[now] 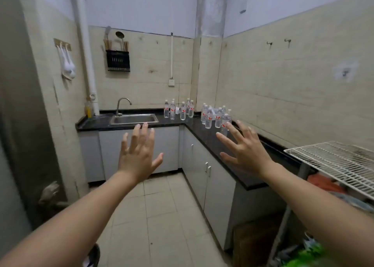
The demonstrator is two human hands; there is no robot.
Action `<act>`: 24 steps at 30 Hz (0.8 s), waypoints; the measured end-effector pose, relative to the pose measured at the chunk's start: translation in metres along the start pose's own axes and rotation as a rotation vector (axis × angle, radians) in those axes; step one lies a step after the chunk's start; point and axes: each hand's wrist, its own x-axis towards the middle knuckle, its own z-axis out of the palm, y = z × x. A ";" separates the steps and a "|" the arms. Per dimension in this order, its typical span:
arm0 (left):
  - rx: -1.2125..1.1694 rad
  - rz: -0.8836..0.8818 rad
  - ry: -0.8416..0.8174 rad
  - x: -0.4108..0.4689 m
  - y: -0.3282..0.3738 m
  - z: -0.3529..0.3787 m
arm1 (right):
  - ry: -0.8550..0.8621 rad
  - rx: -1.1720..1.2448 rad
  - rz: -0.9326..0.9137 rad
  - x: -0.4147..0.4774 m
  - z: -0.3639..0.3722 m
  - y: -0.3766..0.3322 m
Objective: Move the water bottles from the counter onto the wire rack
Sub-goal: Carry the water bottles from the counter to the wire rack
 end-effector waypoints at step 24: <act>0.287 0.088 -0.183 0.115 -0.103 0.236 | -0.052 0.157 -0.064 0.178 0.273 0.025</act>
